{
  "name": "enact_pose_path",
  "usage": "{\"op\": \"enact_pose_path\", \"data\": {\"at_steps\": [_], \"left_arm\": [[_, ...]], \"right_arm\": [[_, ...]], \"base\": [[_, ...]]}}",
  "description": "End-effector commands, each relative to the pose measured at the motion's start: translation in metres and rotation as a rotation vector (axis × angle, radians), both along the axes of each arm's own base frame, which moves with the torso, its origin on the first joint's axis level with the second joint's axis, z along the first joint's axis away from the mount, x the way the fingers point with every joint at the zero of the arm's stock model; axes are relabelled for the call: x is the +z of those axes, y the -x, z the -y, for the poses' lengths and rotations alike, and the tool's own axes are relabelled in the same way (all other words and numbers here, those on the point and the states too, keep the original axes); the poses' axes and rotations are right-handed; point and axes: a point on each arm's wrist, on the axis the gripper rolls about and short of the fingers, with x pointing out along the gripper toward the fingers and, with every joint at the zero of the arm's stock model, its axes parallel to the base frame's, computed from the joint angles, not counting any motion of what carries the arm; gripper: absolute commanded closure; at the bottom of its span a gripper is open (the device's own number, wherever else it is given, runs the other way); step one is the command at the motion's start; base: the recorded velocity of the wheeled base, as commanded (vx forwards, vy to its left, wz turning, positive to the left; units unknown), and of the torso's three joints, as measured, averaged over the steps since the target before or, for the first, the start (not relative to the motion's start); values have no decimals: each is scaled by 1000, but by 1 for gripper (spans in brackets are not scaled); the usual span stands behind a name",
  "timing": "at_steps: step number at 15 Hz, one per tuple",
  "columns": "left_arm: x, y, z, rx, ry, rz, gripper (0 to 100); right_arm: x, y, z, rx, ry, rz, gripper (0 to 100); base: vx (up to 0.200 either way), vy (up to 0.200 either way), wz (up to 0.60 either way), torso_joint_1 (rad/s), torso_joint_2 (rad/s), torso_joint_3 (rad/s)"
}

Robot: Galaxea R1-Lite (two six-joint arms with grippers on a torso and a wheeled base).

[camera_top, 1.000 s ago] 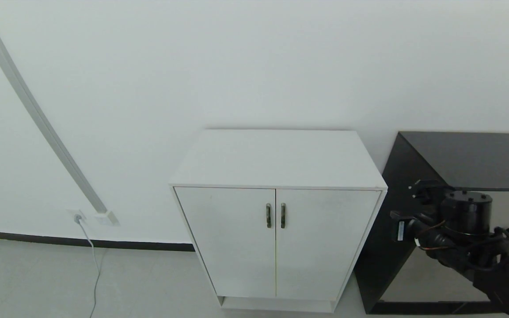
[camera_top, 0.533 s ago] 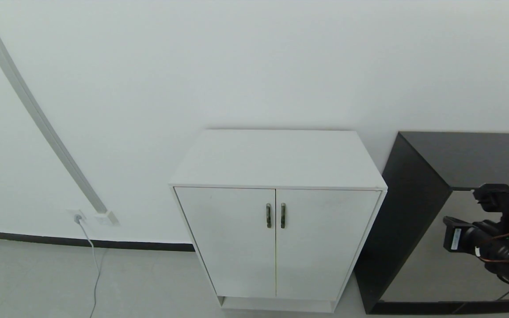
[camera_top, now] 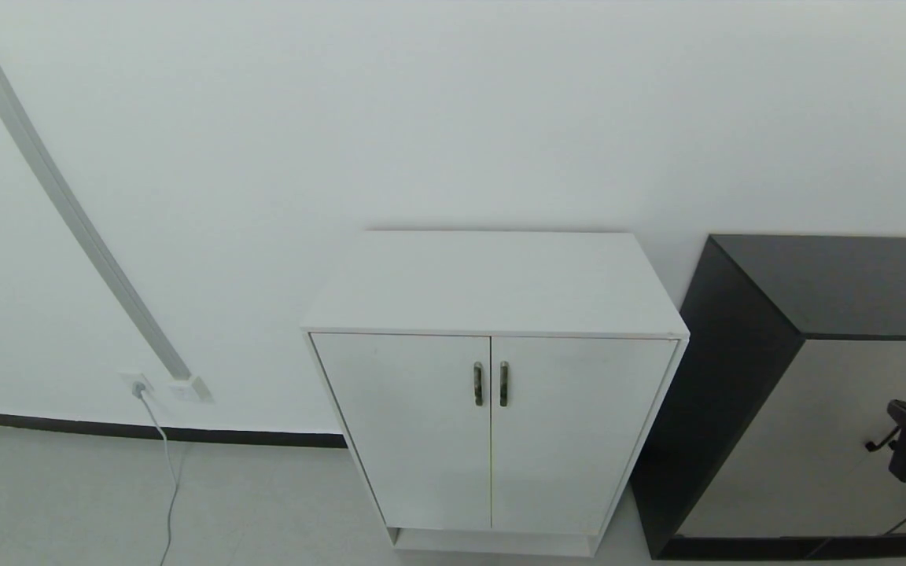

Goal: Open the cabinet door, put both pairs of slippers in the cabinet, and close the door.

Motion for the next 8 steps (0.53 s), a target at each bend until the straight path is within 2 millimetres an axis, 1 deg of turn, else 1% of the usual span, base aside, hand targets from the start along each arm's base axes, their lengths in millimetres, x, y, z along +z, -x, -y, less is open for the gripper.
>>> {"op": "enact_pose_path", "data": {"at_steps": [1, 4, 8], "left_arm": [[0, 0, 0, 1, 0, -1, 100], [0, 0, 0, 1, 0, -1, 100], [0, 0, 0, 2, 0, -1, 100]], "right_arm": [[13, 30, 0, -4, 2, 63, 100], [19, 58, -2, 43, 1, 47, 100], [11, 95, -5, 138, -4, -23, 100]], "base": [[0, 0, 0, 0, 0, 0], [0, 0, 0, 0, 0, 0], [0, 0, 0, 0, 0, 0]]}}
